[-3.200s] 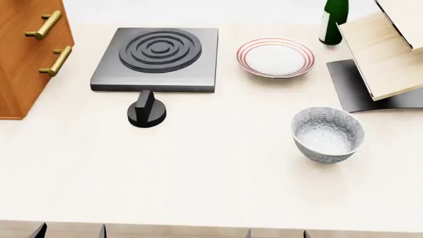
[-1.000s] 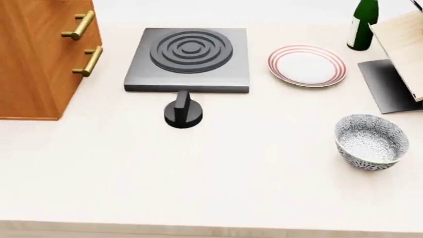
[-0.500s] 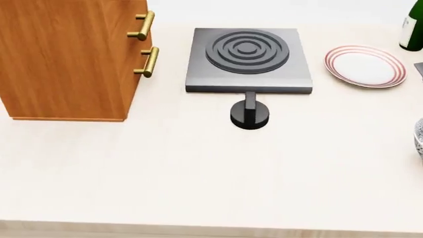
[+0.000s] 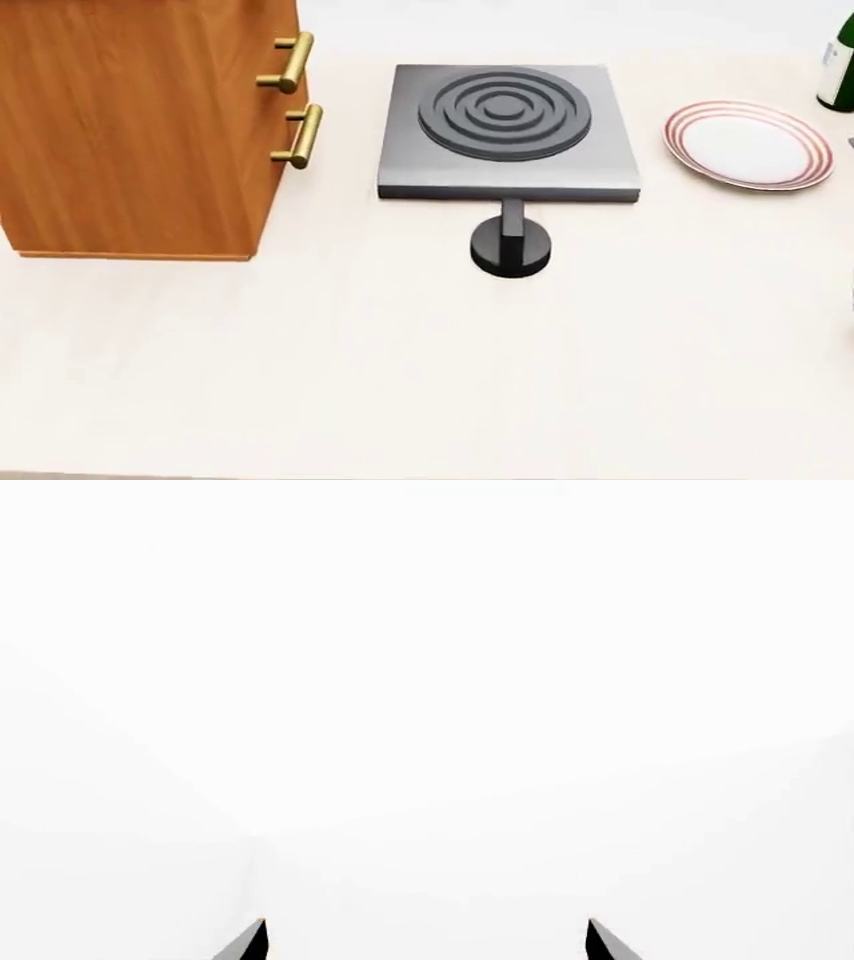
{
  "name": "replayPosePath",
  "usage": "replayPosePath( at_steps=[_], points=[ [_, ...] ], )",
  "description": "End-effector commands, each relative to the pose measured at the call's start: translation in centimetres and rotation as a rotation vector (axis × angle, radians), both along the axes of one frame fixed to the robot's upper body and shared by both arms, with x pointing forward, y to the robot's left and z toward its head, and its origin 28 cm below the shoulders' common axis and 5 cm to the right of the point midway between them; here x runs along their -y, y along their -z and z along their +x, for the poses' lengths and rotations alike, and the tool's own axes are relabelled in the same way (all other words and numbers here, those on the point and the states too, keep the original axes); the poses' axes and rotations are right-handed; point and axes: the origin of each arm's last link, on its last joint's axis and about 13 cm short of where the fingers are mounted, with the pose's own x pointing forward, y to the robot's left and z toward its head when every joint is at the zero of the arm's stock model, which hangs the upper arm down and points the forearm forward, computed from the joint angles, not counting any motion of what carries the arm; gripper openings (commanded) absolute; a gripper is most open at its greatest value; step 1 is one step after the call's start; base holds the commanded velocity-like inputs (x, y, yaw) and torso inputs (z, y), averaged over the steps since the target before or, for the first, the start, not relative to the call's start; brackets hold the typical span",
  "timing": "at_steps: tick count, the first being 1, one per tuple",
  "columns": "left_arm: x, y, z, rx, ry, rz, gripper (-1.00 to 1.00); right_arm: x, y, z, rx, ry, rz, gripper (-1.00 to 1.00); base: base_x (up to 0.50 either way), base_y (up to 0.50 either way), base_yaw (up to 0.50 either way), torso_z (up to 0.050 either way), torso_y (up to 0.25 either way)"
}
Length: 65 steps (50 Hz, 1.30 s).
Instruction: Put the bowl on the stove.
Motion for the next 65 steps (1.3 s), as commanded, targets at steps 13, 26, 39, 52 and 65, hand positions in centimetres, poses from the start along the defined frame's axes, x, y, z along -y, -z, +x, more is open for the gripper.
replayPosePath(
  at_steps=[13, 26, 39, 52, 65],
  points=[
    [-0.2, 0.03, 0.22, 0.022, 0.018, -0.004, 1.0, 0.29, 0.36, -0.3, 0.018, 0.016, 0.013, 1.0, 0.5, 0.0, 0.0, 0.0, 0.0],
    [-0.16, 0.0, 0.24, 0.021, 0.019, -0.003, 1.0, 0.33, 0.38, -0.33, 0.016, 0.016, 0.008, 1.0, 0.5, 0.0, 0.0, 0.0, 0.001],
    [-0.16, 0.04, 0.28, 0.019, 0.019, -0.006, 1.0, 0.21, 0.53, -0.33, 0.001, 0.004, 0.004, 1.0, 0.5, 0.0, 0.0, 0.0, 0.001],
    [-0.15, 0.13, 0.3, 0.019, 0.019, -0.007, 1.0, 0.16, 0.54, -0.3, -0.001, 0.004, 0.002, 1.0, 0.5, 0.0, 0.0, 0.0, 0.001],
    [-0.09, 0.19, 0.33, 0.018, 0.02, -0.007, 1.0, 0.14, 0.58, -0.42, -0.016, -0.009, 0.021, 1.0, 0.5, 0.0, 0.0, 0.0, 0.0]
  ],
)
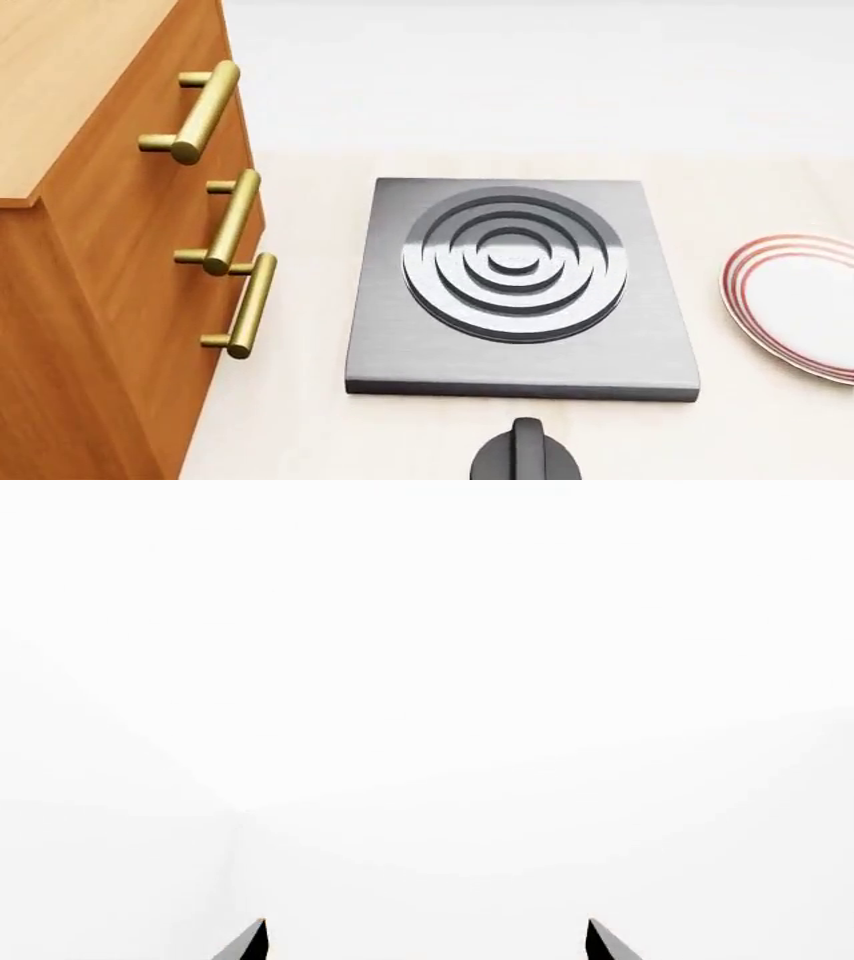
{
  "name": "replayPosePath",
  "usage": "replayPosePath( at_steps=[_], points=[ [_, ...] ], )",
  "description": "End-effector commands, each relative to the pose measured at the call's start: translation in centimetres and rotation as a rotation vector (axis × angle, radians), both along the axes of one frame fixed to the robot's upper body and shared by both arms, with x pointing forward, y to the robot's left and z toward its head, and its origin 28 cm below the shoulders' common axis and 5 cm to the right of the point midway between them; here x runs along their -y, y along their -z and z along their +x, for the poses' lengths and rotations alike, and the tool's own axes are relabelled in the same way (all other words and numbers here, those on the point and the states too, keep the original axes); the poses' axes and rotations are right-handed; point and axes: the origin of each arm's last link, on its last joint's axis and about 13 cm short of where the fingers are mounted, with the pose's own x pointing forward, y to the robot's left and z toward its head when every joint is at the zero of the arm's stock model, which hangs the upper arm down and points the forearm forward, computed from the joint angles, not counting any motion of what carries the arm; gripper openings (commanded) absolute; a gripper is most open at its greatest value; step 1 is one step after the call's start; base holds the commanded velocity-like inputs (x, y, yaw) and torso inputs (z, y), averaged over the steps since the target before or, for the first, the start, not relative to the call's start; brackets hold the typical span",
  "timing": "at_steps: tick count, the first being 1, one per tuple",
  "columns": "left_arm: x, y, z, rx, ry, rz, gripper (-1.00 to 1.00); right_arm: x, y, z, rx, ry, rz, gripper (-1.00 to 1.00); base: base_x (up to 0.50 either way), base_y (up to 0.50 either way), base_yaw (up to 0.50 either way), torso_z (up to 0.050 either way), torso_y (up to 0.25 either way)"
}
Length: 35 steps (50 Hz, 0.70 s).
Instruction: Put the bowl on the stove.
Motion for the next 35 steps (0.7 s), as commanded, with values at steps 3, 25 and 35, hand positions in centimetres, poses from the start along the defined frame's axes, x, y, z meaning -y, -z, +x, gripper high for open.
replayPosePath(
  at_steps=[3, 25, 35],
  points=[
    [-0.1, -0.2, 0.1, 0.033, 0.023, -0.001, 1.0, 0.3, 0.1, -0.4, 0.005, -0.002, 0.039, 1.0, 0.5, 0.0, 0.0, 0.0, 0.0],
    [-0.2, -0.2, 0.1, 0.034, 0.021, -0.005, 1.0, 1.4, -1.6, -0.3, -0.107, -0.003, -0.059, 1.0, 0.18, 0.0, 0.0, 0.0, 0.0],
    [-0.1, 0.0, 0.3, 0.029, 0.029, -0.006, 1.0, 2.8, -2.1, -0.3, -0.358, -0.076, -0.059, 1.0, 0.0, 0.0, 0.0, 0.0, 0.0]
  ],
)
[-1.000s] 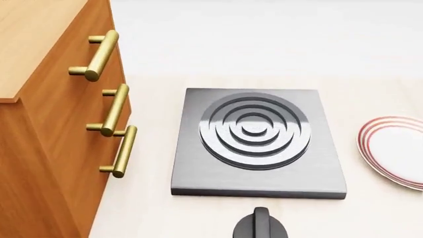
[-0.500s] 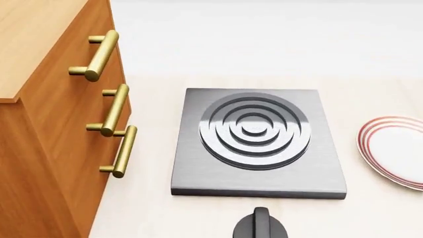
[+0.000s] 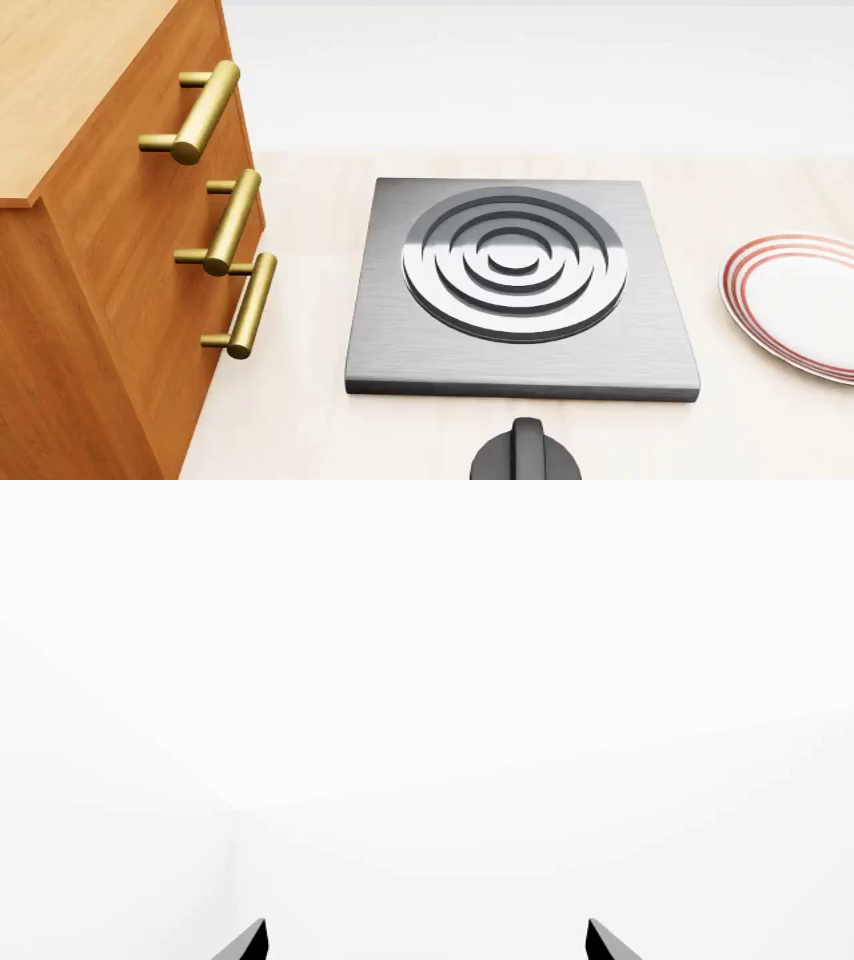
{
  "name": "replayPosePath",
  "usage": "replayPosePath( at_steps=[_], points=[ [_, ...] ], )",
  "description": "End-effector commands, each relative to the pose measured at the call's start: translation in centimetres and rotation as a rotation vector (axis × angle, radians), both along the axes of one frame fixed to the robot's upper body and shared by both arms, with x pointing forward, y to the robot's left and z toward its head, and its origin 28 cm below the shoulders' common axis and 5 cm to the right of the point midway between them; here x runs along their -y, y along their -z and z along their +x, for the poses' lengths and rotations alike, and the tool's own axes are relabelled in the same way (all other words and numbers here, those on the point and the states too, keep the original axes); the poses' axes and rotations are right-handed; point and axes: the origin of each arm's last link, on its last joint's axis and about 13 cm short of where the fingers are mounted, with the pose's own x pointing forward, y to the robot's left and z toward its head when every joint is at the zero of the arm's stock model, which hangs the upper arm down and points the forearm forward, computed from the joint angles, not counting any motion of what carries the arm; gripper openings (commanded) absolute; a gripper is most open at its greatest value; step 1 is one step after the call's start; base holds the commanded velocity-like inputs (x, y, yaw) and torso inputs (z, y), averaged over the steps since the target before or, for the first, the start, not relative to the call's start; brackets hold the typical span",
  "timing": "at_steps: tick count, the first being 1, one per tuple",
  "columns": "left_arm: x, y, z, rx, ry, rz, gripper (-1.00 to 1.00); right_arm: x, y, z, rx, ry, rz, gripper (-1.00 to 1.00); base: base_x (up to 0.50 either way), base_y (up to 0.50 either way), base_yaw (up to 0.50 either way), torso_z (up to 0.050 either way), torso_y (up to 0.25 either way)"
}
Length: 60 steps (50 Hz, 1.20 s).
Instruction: Put the bowl on the stove.
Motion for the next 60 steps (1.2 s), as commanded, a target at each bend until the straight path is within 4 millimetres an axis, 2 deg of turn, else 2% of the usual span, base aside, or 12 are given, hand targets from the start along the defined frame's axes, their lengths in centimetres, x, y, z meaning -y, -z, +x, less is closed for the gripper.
replayPosePath(
  at_steps=[1, 22, 29, 45, 60],
  points=[
    [0.0, -0.1, 0.2, 0.029, 0.028, -0.002, 1.0, 1.6, -0.5, -0.3, -0.192, -0.011, 0.001, 1.0, 0.0, 0.0, 0.0, 0.0, 0.0],
    [0.0, -0.1, 0.3, 0.028, 0.029, -0.001, 1.0, 2.7, 0.2, -1.1, -0.345, 0.022, 0.027, 1.0, 0.0, 0.0, 0.0, 0.0, 0.0],
    [0.0, 0.0, 0.3, 0.025, 0.028, -0.001, 1.0, 2.8, 1.3, -1.9, -0.449, 0.027, 0.019, 1.0, 0.0, 0.0, 0.0, 0.0, 0.0],
    [0.0, 0.0, 0.3, 0.022, 0.027, 0.003, 1.0, 3.0, 2.9, -2.7, -0.527, 0.079, 0.035, 1.0, 0.0, 0.0, 0.0, 0.0, 0.0],
    [0.0, 0.1, 0.4, 0.021, 0.027, -0.001, 1.0, 3.2, 3.6, -2.8, -0.528, 0.114, 0.019, 1.0, 0.0, 0.0, 0.0, 0.0, 0.0]
  ],
)
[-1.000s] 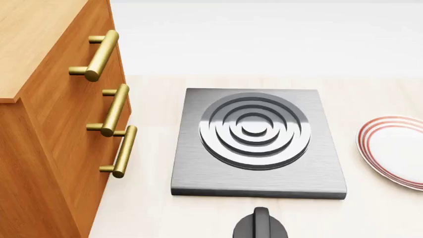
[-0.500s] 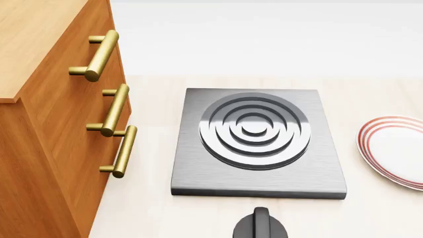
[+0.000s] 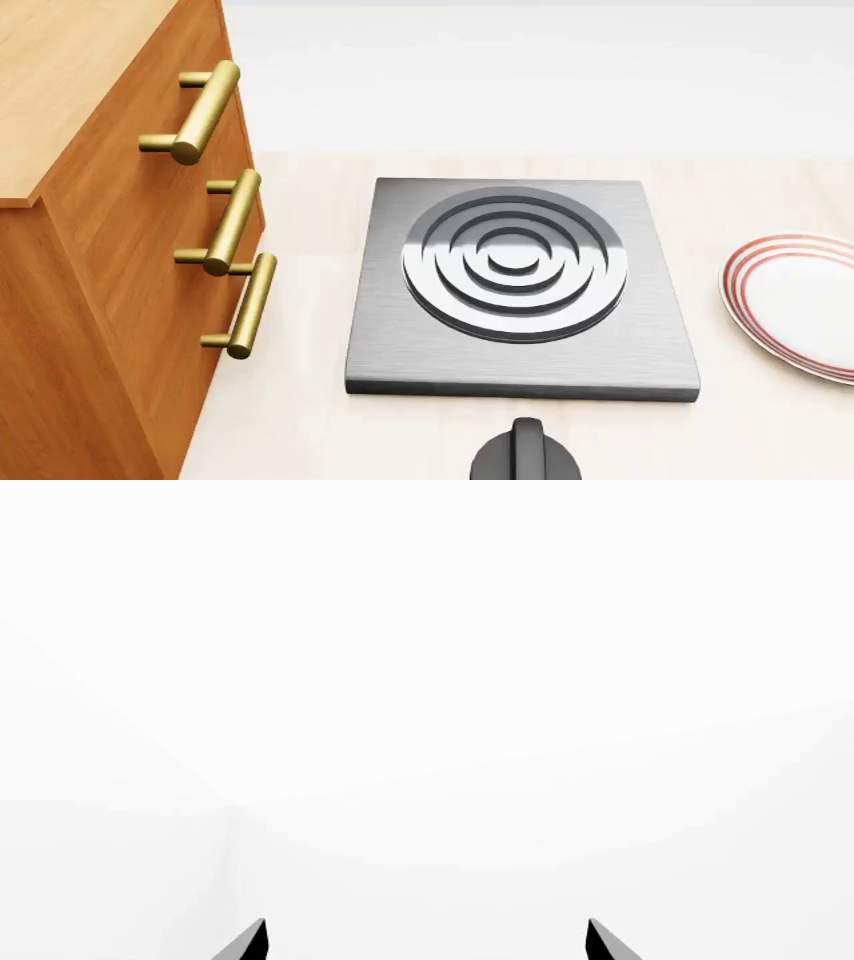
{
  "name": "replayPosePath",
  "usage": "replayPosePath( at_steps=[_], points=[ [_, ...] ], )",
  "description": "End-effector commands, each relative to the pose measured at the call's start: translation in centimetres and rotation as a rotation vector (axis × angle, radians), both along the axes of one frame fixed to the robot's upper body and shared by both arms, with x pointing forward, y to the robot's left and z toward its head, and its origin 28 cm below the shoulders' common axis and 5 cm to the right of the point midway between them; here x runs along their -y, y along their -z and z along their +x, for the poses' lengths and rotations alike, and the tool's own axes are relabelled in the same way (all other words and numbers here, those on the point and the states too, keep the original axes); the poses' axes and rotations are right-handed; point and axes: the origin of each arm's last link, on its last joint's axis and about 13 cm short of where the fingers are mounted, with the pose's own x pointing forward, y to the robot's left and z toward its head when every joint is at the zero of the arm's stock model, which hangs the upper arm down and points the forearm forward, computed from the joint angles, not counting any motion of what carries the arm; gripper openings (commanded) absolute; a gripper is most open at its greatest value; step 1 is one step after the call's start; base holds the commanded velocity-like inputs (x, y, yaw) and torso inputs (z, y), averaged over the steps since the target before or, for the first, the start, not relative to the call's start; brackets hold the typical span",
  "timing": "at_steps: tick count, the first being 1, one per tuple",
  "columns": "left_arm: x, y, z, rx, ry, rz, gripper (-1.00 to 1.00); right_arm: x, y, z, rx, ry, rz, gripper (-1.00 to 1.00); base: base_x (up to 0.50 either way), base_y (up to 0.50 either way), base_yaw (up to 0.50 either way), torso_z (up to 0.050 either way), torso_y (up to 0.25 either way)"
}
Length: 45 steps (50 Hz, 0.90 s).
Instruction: Put the bowl on the stove.
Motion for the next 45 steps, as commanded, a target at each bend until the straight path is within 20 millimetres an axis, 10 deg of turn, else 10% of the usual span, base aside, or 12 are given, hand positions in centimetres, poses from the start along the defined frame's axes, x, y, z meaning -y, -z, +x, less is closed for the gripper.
replayPosePath(
  at_steps=[1, 45],
  points=[
    [-0.1, -0.2, 0.1, 0.033, 0.024, -0.004, 1.0, 0.4, 0.9, -0.4, 0.01, 0.041, 0.0, 1.0, 0.0, 0.0, 0.0, 0.0, 0.0],
    [-0.1, -0.2, 0.1, 0.036, 0.018, 0.0, 1.0, -0.4, 6.1, 1.7, -0.047, 0.082, -0.011, 1.0, 0.0, 0.0, 0.0, 0.0, 0.0]
  ],
)
